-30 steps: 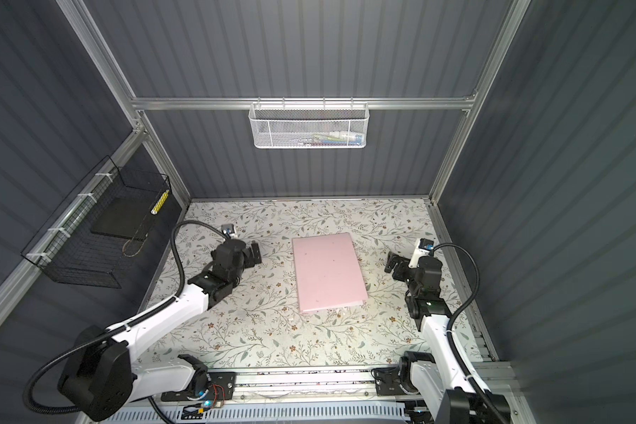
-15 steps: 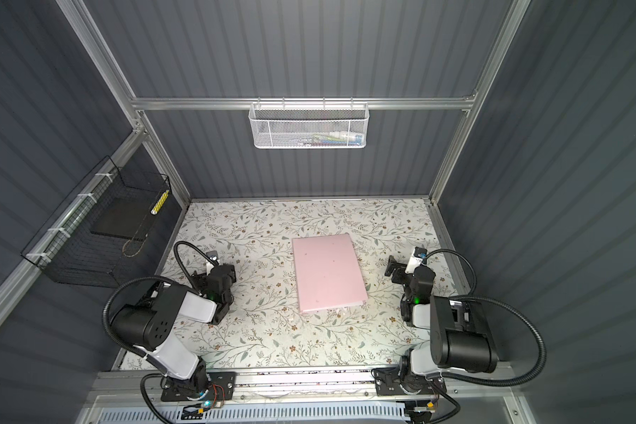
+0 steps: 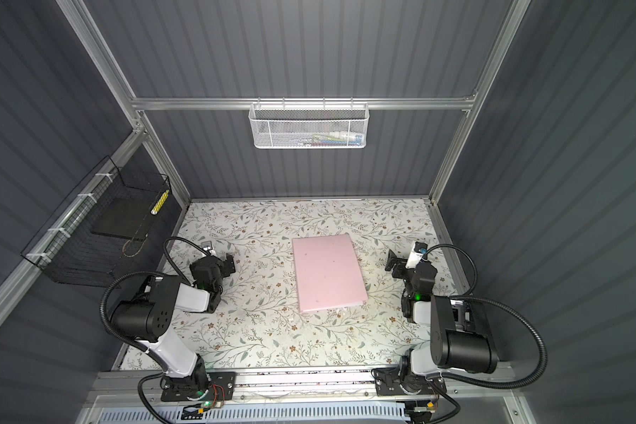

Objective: Put the files into the folder

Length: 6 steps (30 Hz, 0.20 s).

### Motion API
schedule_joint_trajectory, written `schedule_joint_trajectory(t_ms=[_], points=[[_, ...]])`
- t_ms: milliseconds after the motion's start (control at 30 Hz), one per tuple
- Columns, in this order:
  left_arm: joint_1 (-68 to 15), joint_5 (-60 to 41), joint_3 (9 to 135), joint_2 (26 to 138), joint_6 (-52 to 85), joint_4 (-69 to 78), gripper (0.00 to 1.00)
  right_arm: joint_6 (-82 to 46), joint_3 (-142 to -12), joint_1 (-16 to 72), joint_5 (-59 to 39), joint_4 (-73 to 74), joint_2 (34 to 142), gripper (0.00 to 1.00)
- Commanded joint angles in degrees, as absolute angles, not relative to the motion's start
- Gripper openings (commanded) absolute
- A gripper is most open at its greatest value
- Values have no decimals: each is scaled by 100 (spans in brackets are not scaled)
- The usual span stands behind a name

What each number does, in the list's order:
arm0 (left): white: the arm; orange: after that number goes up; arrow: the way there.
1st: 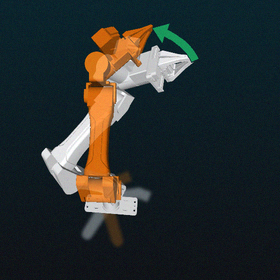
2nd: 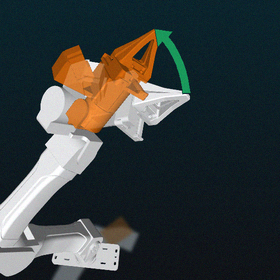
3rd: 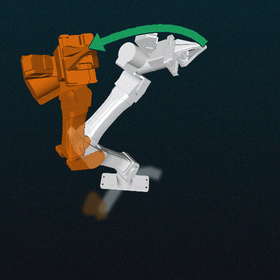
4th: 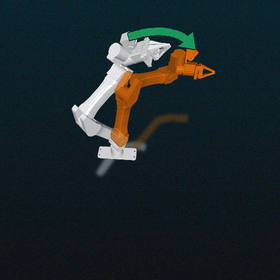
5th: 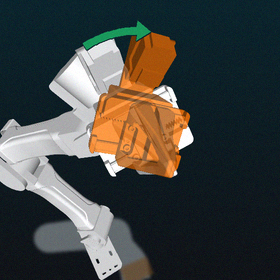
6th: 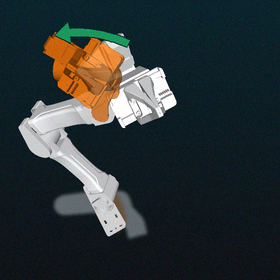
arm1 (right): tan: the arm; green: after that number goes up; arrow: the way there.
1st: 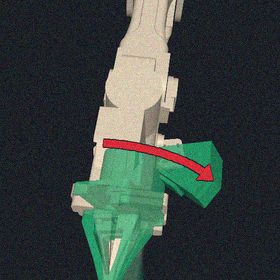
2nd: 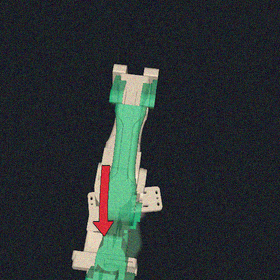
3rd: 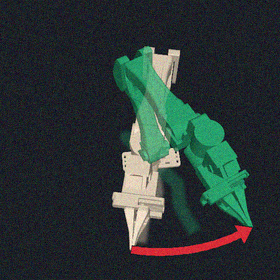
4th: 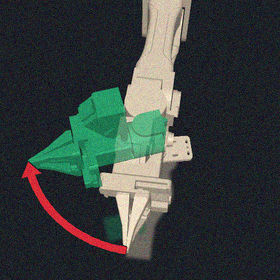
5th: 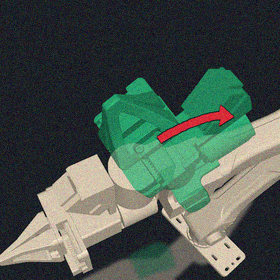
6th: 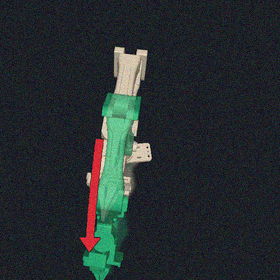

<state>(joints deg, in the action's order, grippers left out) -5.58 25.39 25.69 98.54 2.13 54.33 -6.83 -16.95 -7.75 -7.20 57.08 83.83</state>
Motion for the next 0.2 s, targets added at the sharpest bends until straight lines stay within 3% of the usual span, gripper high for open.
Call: schedule_joint_trajectory(t_ms=[0, 167], points=[[-588, 2469, 2610, 9841, 264, 5378, 100, -426, -2133, -526, -366, 4991, 8356, 99], [-633, 2505, 2566, 9835, 225, 5491, 100, -335, -1890, -466, -350, 5422, 8293, 99]])
